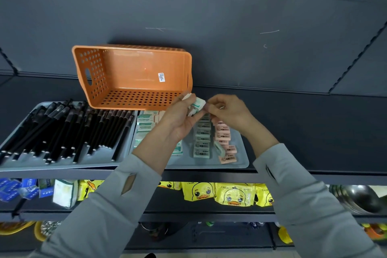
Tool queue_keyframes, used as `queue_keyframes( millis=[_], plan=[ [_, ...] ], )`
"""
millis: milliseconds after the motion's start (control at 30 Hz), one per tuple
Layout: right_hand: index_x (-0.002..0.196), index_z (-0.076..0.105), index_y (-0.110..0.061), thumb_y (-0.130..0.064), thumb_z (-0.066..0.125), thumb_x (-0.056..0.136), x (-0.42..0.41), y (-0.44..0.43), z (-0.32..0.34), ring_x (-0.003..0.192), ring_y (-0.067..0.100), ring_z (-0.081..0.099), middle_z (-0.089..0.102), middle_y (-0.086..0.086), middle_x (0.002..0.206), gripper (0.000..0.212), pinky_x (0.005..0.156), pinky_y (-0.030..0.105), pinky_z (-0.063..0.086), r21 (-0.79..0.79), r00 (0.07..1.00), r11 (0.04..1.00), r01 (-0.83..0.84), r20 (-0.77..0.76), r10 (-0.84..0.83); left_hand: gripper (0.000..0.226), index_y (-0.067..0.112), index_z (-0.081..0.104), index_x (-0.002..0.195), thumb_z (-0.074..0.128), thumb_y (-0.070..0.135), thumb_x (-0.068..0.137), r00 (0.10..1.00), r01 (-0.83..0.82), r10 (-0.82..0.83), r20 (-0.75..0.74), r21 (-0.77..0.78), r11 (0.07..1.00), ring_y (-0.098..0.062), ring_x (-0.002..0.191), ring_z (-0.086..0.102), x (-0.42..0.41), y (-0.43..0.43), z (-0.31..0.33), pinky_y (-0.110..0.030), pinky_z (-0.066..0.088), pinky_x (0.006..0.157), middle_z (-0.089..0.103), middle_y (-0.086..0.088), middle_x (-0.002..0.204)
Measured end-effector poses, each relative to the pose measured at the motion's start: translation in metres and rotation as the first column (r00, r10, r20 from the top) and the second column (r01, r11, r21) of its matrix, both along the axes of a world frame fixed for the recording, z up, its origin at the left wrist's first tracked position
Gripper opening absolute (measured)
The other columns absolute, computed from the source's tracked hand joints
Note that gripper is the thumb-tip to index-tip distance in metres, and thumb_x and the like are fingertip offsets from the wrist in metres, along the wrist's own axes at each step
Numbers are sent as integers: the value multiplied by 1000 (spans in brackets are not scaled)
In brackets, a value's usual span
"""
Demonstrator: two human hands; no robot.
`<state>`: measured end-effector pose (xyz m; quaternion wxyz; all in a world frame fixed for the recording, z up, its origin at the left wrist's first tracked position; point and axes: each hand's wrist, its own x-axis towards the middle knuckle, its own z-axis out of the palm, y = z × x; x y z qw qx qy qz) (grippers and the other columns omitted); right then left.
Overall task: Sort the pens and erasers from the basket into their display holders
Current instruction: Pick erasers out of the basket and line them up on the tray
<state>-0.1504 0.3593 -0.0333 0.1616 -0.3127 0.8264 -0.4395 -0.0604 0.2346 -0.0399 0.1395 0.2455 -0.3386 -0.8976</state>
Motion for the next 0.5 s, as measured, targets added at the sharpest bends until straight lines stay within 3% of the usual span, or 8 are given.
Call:
queue_keyframes(
  millis=[100, 167, 267, 367, 433, 500],
  plan=[
    [92, 73, -21, -27, 73, 86, -6, 3, -4, 78, 9, 67, 69, -10, 81, 9, 76, 26, 54, 57, 993, 998, 11, -119, -4, 29, 10, 52, 124, 56, 4, 95, 999, -34, 34, -5, -2, 999, -33, 115, 60, -1, -3, -3, -44, 56, 88, 58, -19, 114],
    [89, 74, -21, -24, 75, 84, -6, 10, -7, 74, 3, 65, 71, -9, 81, 5, 73, 20, 51, 102, 992, 995, -6, -126, 19, 31, 8, 51, 124, 58, 3, 94, 999, -39, 39, -15, -2, 999, -34, 117, 59, 3, -8, -7, -44, 58, 85, 59, -18, 115],
    [80, 76, -22, -25, 79, 81, -1, 20, -7, 72, -1, 65, 73, -10, 79, 4, 71, 15, 48, 154, 993, 987, -43, -107, 60, 38, 1, 51, 129, 61, 5, 92, 999, -14, 13, -34, -37, 999, -32, 109, 65, 12, -12, -11, -43, 60, 79, 65, -17, 111],
    [75, 76, -19, -33, 84, 73, 4, 29, -3, 70, -1, 65, 73, -10, 75, 16, 60, 8, 46, 288, 989, 954, -88, -90, 118, 28, 0, 57, 120, 58, 9, 94, 998, 23, -29, -55, -95, 995, -28, 102, 69, 18, -11, -11, -42, 59, 81, 68, -16, 109],
    [75, 74, -19, -34, 87, 69, 11, 34, -3, 66, -2, 64, 71, -11, 70, 20, 57, 11, 48, 371, 981, 919, -134, -82, 177, 25, 0, 57, 119, 56, 11, 96, 997, 12, -19, -77, -93, 996, -27, 97, 69, 21, -9, -11, -39, 60, 77, 68, -16, 106],
    [80, 74, -21, -29, 87, 69, 19, 37, -5, 70, 2, 67, 72, -10, 73, 18, 65, 18, 54, 415, 970, 896, -161, -99, 221, 29, -1, 54, 123, 55, 12, 97, 996, -16, 10, -88, -64, 998, -26, 93, 70, 22, -7, -10, -35, 60, 72, 67, -16, 103]
  ],
)
